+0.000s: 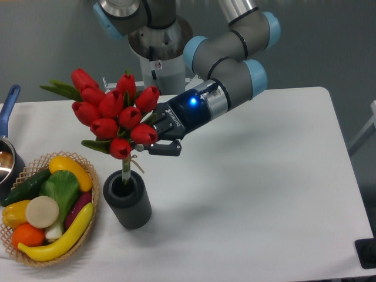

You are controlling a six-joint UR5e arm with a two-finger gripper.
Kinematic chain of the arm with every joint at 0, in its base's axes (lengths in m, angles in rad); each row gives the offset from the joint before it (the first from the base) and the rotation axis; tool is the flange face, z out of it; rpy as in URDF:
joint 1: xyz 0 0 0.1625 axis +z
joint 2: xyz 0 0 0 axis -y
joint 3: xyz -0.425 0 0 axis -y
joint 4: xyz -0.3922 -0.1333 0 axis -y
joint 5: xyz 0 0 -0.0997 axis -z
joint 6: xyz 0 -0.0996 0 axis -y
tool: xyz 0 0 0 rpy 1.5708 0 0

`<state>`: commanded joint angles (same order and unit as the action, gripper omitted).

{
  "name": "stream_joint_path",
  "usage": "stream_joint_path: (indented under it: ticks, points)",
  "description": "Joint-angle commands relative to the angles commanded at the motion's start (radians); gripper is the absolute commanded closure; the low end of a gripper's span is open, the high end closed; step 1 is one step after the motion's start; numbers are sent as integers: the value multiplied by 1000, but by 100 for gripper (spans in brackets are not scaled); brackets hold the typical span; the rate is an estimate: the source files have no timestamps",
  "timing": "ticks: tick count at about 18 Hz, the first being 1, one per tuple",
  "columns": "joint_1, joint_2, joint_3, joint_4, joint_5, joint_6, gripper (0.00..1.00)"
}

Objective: Insert the flowers into the vase
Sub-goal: 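Lower the tulip stems into the vase opening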

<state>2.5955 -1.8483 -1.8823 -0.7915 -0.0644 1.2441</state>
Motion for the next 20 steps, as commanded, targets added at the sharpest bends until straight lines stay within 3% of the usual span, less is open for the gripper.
stream_joint_path:
  ticks: [10,20]
  points:
    - [-14,-37,11,0,3,5,88]
    - [-15,-72,-24,9,8,23,88]
